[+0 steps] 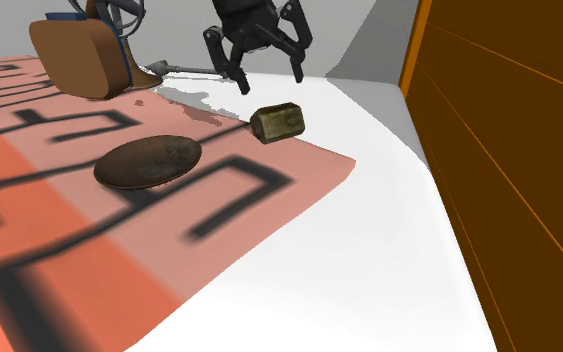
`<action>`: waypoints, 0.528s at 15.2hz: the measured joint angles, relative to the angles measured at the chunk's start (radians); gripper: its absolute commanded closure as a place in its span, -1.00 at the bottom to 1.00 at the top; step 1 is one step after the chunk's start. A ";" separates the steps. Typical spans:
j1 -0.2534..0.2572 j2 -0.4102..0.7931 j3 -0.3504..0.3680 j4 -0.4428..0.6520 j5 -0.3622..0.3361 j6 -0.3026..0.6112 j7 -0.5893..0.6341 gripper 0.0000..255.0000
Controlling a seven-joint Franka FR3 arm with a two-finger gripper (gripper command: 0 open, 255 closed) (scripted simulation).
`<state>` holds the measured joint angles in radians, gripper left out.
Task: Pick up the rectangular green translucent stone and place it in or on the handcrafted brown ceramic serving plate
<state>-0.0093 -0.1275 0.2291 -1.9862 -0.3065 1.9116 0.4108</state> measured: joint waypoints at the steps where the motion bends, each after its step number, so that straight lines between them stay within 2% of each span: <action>1: 0.001 0.045 0.010 0.040 -0.025 -0.004 0.028 -1.00; 5: 0.019 0.223 0.032 0.217 -0.125 -0.041 0.123 -1.00; 8: 0.050 0.342 0.038 0.345 -0.192 -0.081 0.187 -1.00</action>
<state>0.0406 0.2149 0.2671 -1.6416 -0.4987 1.8303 0.5973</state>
